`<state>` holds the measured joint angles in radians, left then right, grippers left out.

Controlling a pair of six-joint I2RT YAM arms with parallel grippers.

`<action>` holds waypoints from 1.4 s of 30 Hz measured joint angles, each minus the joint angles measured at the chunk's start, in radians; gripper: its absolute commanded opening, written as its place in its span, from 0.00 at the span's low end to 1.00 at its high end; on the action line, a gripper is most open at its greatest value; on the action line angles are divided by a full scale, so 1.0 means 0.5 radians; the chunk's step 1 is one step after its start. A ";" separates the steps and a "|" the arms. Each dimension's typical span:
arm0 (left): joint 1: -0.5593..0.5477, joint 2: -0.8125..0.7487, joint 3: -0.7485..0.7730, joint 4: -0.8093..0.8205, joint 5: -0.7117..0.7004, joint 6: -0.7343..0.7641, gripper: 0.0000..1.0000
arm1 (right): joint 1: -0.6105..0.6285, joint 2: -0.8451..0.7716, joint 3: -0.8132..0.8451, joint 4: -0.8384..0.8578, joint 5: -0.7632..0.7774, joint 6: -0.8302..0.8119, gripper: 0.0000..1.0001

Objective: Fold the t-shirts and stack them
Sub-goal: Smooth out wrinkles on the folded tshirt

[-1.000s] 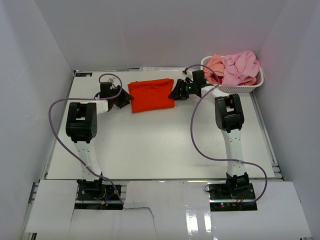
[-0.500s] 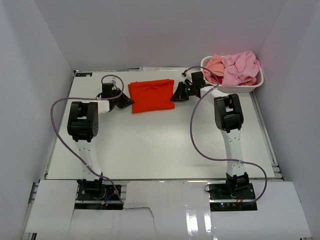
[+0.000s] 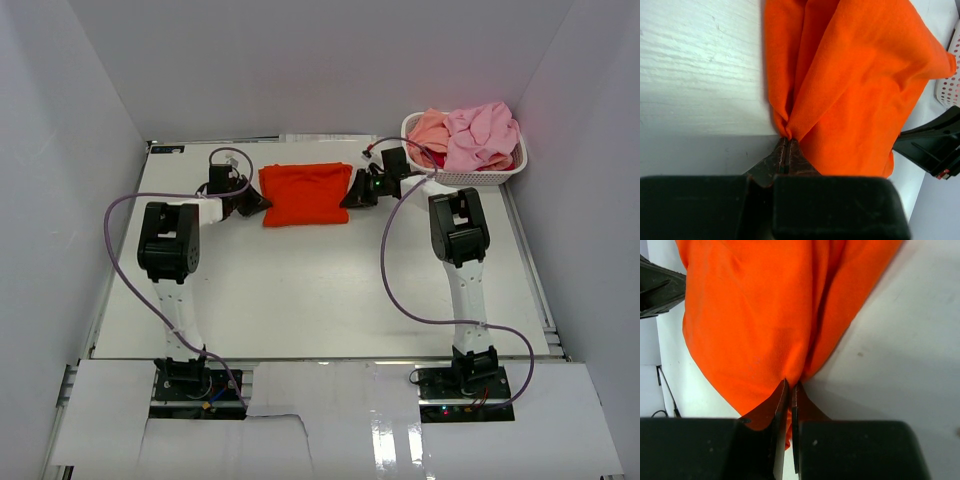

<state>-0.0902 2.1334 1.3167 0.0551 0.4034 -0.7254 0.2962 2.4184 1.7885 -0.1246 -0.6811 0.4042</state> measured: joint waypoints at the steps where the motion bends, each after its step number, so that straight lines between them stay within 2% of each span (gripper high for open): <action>1: -0.008 -0.006 -0.006 -0.007 -0.009 0.006 0.00 | 0.006 -0.032 -0.052 0.002 0.004 -0.007 0.08; 5: -0.047 -0.089 -0.100 -0.041 -0.061 0.030 0.00 | 0.034 -0.179 -0.285 0.012 0.011 -0.034 0.08; 18: -0.128 -0.607 -0.698 -0.184 -0.186 0.040 0.00 | 0.079 -0.742 -1.147 0.106 0.095 -0.108 0.08; 31: -0.517 -1.334 -1.292 -0.381 -0.381 -0.111 0.00 | 0.186 -1.424 -1.973 0.121 0.245 -0.152 0.08; 38: -0.648 -1.806 -1.467 -0.582 -0.498 -0.240 0.00 | 0.239 -1.778 -2.311 0.089 0.320 -0.145 0.08; 42: -0.681 -1.907 -1.537 -0.641 -0.500 -0.295 0.00 | 0.249 -1.923 -2.445 0.082 0.326 -0.141 0.08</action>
<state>-0.4309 1.1801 0.5484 -0.2653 0.1535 -0.8730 0.4206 1.4570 0.5659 -0.0834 -0.5182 0.3336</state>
